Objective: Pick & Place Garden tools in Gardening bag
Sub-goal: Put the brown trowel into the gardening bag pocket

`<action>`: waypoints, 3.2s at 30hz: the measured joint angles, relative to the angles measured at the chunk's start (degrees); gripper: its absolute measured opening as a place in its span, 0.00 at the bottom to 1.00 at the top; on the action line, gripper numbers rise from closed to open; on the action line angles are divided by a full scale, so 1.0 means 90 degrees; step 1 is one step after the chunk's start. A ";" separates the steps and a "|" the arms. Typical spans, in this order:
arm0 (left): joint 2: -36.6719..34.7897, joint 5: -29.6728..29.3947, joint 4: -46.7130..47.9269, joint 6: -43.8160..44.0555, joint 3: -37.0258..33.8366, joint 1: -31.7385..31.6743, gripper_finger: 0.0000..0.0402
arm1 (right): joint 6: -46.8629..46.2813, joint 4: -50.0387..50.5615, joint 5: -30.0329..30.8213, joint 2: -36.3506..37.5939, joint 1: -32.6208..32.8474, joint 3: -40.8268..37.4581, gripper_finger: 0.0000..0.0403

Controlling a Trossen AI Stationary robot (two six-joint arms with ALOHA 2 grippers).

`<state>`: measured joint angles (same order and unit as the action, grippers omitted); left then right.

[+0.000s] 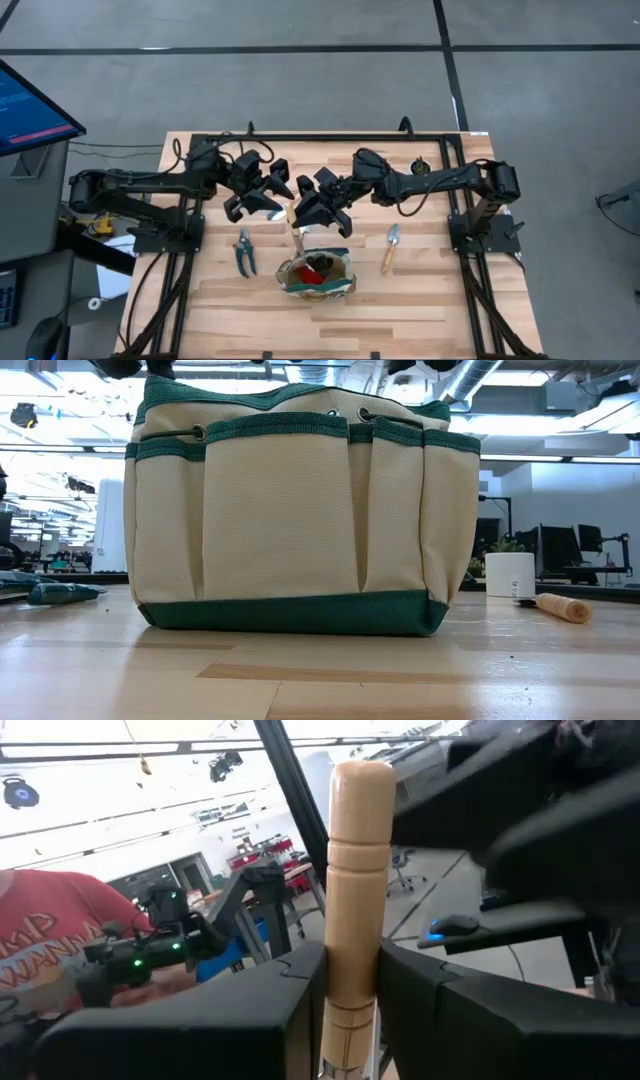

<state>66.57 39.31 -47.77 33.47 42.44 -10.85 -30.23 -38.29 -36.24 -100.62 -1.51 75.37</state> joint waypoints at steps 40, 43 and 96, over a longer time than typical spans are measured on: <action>0.0567 -0.0176 -0.1065 0.0161 0.0016 0.0306 0.41 | 0.0084 0.0160 -0.0172 0.0005 -0.0181 0.0000 0.15; 0.0624 -0.0168 -0.1014 0.0177 0.0083 0.0306 0.41 | 0.0090 0.0221 -0.0265 0.0005 -0.0169 0.0000 0.15; 0.0748 -0.0029 -0.0876 0.0342 0.0291 0.0267 0.13 | -0.0412 0.0346 -0.1155 0.0070 -0.0264 0.0002 0.52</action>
<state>73.30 39.05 -55.66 36.55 45.06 -8.45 -33.94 -35.18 -46.64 -99.98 -3.88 75.40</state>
